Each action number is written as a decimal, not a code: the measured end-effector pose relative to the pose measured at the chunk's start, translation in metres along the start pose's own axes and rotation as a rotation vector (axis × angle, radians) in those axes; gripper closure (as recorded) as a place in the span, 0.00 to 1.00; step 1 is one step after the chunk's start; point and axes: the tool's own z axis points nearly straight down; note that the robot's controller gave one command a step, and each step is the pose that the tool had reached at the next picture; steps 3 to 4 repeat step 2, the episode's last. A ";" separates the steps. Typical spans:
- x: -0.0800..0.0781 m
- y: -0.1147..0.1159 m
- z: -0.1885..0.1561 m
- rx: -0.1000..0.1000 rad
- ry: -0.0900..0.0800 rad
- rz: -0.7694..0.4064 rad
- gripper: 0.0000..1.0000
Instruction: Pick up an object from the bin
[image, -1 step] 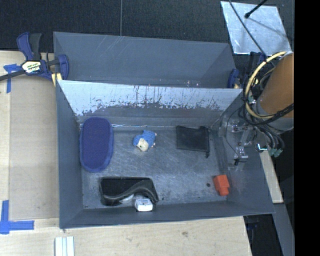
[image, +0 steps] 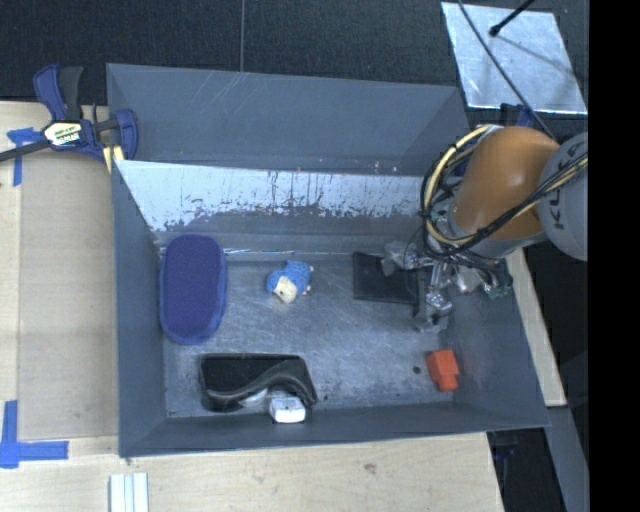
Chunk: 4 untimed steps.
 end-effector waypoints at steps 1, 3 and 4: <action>-0.001 -0.001 -0.004 0.003 -0.004 0.001 1.00; 0.006 0.012 -0.149 0.006 -0.009 0.011 1.00; 0.006 0.012 -0.149 0.006 -0.009 0.011 1.00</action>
Offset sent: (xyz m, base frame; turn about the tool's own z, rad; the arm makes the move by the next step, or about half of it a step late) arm 0.0000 0.0000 0.0000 0.0000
